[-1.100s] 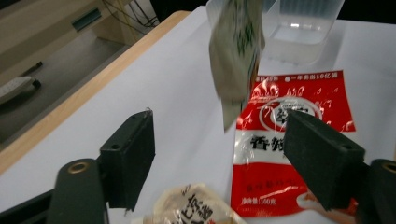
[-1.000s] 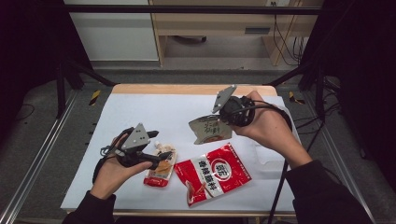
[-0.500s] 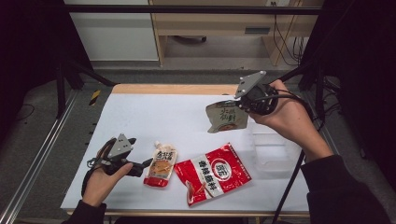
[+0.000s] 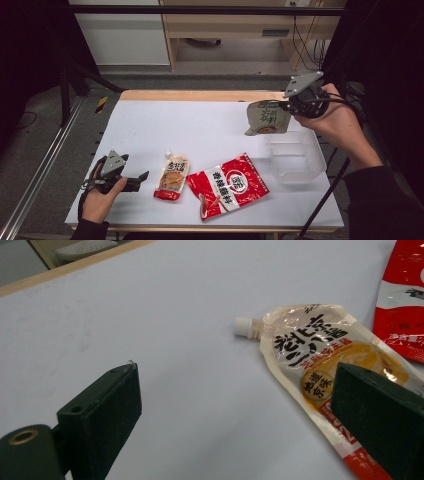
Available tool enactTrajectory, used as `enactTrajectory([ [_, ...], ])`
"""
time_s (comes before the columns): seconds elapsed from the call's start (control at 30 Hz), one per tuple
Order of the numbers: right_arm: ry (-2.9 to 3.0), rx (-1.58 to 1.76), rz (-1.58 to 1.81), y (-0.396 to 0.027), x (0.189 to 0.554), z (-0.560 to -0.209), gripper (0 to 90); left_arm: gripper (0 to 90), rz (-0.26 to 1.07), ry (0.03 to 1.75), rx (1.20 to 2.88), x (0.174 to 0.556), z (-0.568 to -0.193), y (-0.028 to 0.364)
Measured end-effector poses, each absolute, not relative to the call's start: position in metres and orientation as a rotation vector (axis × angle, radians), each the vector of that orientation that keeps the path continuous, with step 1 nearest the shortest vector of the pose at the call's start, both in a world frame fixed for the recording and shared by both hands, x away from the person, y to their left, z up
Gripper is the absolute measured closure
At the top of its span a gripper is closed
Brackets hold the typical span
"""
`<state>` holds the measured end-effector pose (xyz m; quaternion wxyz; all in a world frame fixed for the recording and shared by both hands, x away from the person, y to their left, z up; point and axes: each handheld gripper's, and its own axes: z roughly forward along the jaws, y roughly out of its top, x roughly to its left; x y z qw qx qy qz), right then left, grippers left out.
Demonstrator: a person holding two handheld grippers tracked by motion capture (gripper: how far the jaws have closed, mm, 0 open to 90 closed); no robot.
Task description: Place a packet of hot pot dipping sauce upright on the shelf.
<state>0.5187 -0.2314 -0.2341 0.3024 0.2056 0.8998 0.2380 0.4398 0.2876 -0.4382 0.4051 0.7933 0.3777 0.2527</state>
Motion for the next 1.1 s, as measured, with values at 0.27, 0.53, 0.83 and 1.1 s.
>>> enactTrajectory([
  [0.27,2.351,0.563,0.63,-0.256,0.53,-0.243,90.0,6.2,0.658,1.019,1.961,0.433,-0.44,0.301],
  [0.53,2.3,0.602,0.643,-0.284,0.543,-0.249,90.0,6.2,0.661,1.064,1.925,0.433,-0.441,0.31],
  [0.83,2.249,0.661,0.63,-0.301,0.553,-0.257,90.0,6.2,0.667,1.064,1.915,0.432,-0.44,0.311],
  [1.1,2.239,0.686,0.629,-0.309,0.559,-0.266,90.0,6.2,0.67,1.059,1.912,0.432,-0.438,0.314],
])
